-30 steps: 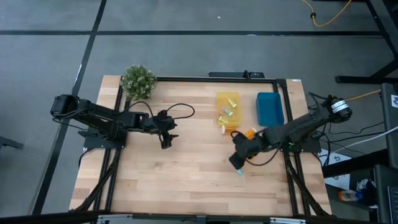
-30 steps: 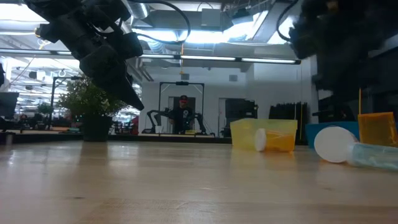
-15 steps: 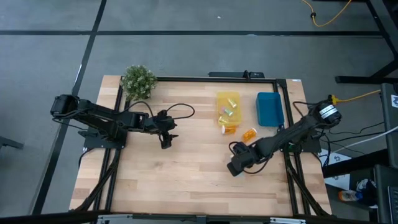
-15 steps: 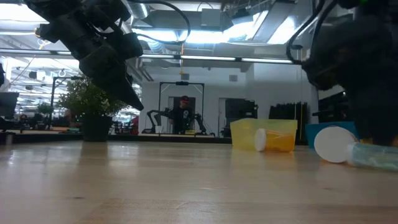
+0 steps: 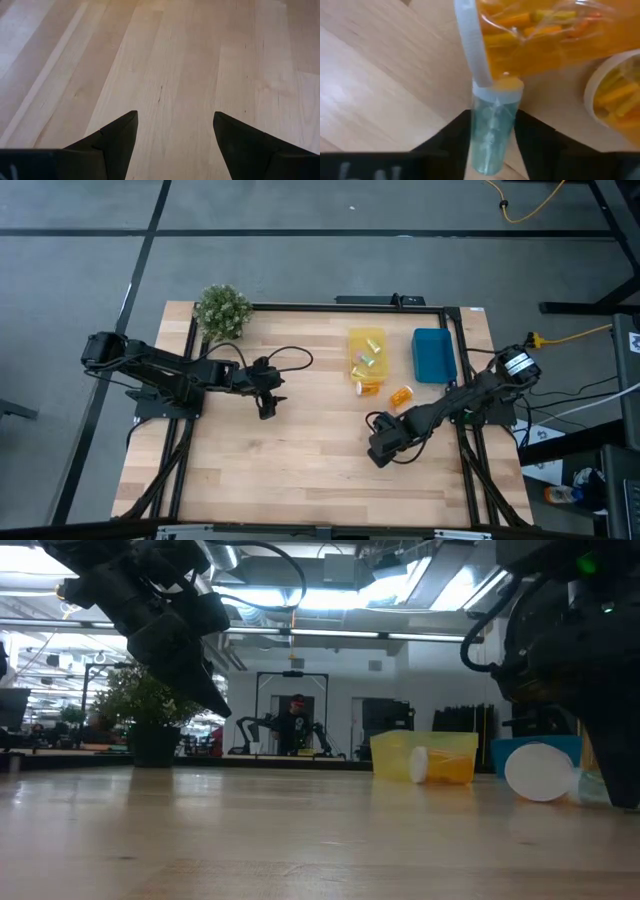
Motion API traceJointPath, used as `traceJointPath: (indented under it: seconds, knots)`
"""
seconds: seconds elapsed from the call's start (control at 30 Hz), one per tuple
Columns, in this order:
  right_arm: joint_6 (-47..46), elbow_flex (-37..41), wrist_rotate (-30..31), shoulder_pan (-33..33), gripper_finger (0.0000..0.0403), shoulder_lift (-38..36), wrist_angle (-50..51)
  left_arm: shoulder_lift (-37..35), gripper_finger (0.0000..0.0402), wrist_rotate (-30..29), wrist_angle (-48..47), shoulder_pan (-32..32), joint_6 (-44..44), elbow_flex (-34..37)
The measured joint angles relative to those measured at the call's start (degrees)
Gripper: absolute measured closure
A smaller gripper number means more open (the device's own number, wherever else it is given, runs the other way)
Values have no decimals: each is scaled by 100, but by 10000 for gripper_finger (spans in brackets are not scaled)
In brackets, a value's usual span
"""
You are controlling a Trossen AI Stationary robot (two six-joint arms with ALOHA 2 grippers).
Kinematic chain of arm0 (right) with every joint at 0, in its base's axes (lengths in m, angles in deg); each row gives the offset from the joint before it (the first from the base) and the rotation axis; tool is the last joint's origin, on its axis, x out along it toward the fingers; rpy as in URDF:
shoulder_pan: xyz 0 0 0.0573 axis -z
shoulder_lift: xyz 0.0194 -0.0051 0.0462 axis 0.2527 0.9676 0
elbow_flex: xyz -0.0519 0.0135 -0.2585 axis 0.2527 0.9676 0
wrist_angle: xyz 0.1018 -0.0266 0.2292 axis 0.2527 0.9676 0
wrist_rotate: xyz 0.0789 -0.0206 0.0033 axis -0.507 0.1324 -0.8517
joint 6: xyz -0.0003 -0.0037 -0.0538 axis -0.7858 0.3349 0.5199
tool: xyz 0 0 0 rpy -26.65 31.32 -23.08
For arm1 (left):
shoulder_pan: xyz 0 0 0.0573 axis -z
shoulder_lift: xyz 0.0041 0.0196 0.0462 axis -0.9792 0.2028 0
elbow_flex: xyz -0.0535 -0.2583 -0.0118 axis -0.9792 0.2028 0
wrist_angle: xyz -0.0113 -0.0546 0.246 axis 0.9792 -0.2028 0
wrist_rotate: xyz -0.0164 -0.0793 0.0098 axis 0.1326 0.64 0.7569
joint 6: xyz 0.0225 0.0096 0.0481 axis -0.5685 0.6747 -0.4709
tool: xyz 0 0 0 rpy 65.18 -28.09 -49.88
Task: Pick and place medicine bottles into bin by pill shape (circle, oval)
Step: Put the small blue pill bottle into the yellow bin
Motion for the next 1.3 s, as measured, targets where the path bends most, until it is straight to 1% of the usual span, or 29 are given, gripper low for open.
traceJointPath:
  seconds: [0.1, 0.2, 0.3, 0.37, 0.4, 0.43, 0.5, 0.6, 0.67, 0.73, 0.77, 0.83, 0.93, 1.03, 1.17, 1.3]
  knots:
    - [146, -114, -62, 19, 294, 29, 187, 0, 147, 0, 0, -1, 0, 0]
    - [579, -325, -147, 64, 322, 31, 157, 0, 147, 0, 2, -1, 2, 2]
    - [1480, -662, -227, 126, 328, 11, 266, 0, 147, 0, 0, -1, 0, 0]
    - [2119, -1007, -11, 184, 324, 11, 593, 0, 147, 0, 0, -1, 0, 0]
    - [2439, -1196, 205, 215, 320, 11, 784, 0, 147, 0, 0, 0, 0, 0]
    - [2743, -1380, 482, 251, 318, 9, 976, 0, 147, 0, 0, -1, 1, 0]
    - [3308, -1730, 1291, 324, 316, 8, 1470, 0, 147, -2, 0, 0, 2, 0]
    - [3930, -2209, 2945, 459, 315, 0, 2097, 0, 147, 0, 0, -1, 0, 0]
    - [4075, -2436, 4155, 584, 314, -4, 2406, 0, 147, 0, 0, -1, 0, 0]
    - [4014, -2604, 5209, 754, 314, -4, 2549, 0, 147, 0, 0, -1, 2, 1]
    - [3977, -2674, 5584, 856, 314, -6, 2590, 0, 147, 0, 0, -1, 1, 0]
    - [3815, -2776, 5994, 1096, 314, -7, 2611, 0, 147, 0, 0, -1, 0, 1]
    - [3544, -2811, 6050, 1559, 314, -7, 2635, 0, 147, 0, 0, -1, 0, 0]
    - [3365, -2780, 5811, 2125, 314, -7, 2749, 0, 147, 0, 0, -1, 0, 0]
    - [3251, -2628, 5129, 2932, 314, -5, 2753, 0, 147, 0, 0, 0, 1, 0]
    - [3408, -2417, 4397, 3681, 314, -7, 2704, 0, 147, 0, 0, 0, 0, 0]
